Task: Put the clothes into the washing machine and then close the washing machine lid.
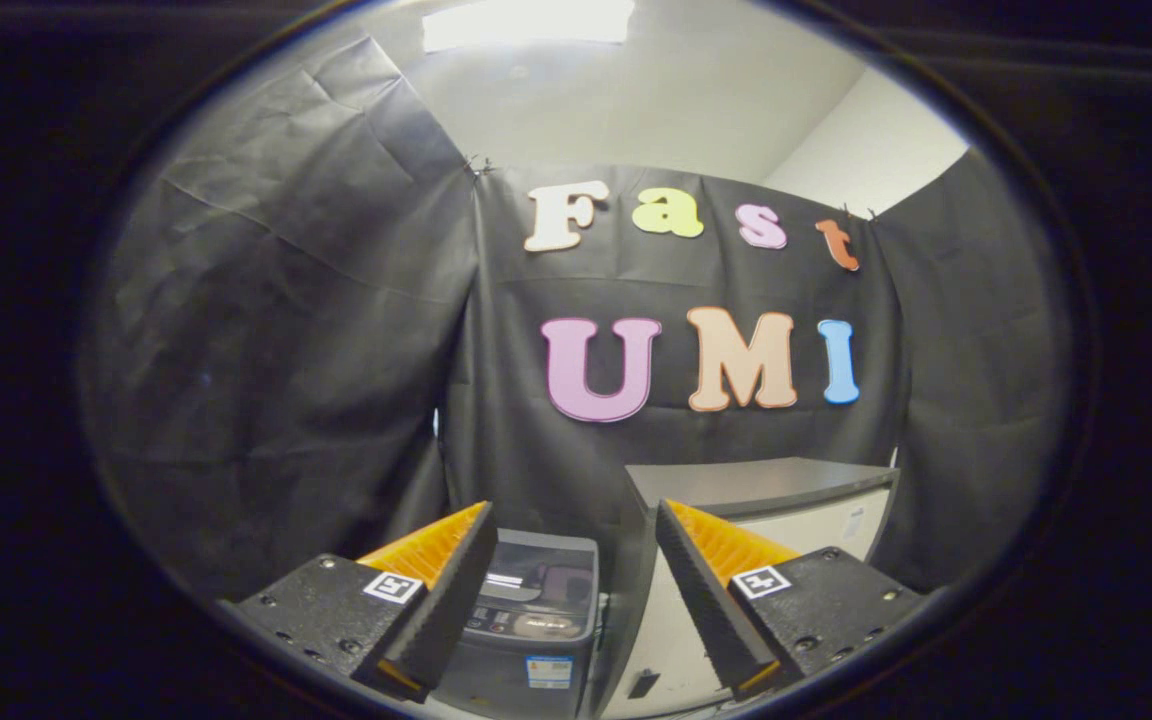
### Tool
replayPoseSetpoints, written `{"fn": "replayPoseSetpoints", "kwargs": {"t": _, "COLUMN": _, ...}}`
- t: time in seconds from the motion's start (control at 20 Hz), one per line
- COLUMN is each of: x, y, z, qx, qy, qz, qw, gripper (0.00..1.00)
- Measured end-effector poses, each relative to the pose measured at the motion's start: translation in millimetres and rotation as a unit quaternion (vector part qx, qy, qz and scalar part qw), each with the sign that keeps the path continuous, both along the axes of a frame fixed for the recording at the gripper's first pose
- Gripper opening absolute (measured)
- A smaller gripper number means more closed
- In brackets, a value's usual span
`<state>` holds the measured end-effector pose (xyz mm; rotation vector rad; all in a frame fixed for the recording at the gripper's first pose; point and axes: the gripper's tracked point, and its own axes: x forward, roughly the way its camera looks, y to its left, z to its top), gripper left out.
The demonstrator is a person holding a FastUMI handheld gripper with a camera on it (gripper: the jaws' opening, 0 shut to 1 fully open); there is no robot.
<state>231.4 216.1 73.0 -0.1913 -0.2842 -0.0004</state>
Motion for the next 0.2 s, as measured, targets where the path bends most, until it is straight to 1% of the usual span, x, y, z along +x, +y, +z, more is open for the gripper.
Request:
{"fn": "replayPoseSetpoints", "kwargs": {"t": 0.1, "x": -2.7, "y": -14.8, "z": 13.8, "qx": 0.010, "qy": -0.024, "qz": -0.009, "qw": 1.000, "gripper": 0.96}}
{"fn": "replayPoseSetpoints", "kwargs": {"t": 0.2, "x": 4.9, "y": -12.6, "z": 10.7, "qx": 0.018, "qy": -0.023, "qz": -0.001, "qw": 1.000, "gripper": 0.96}}
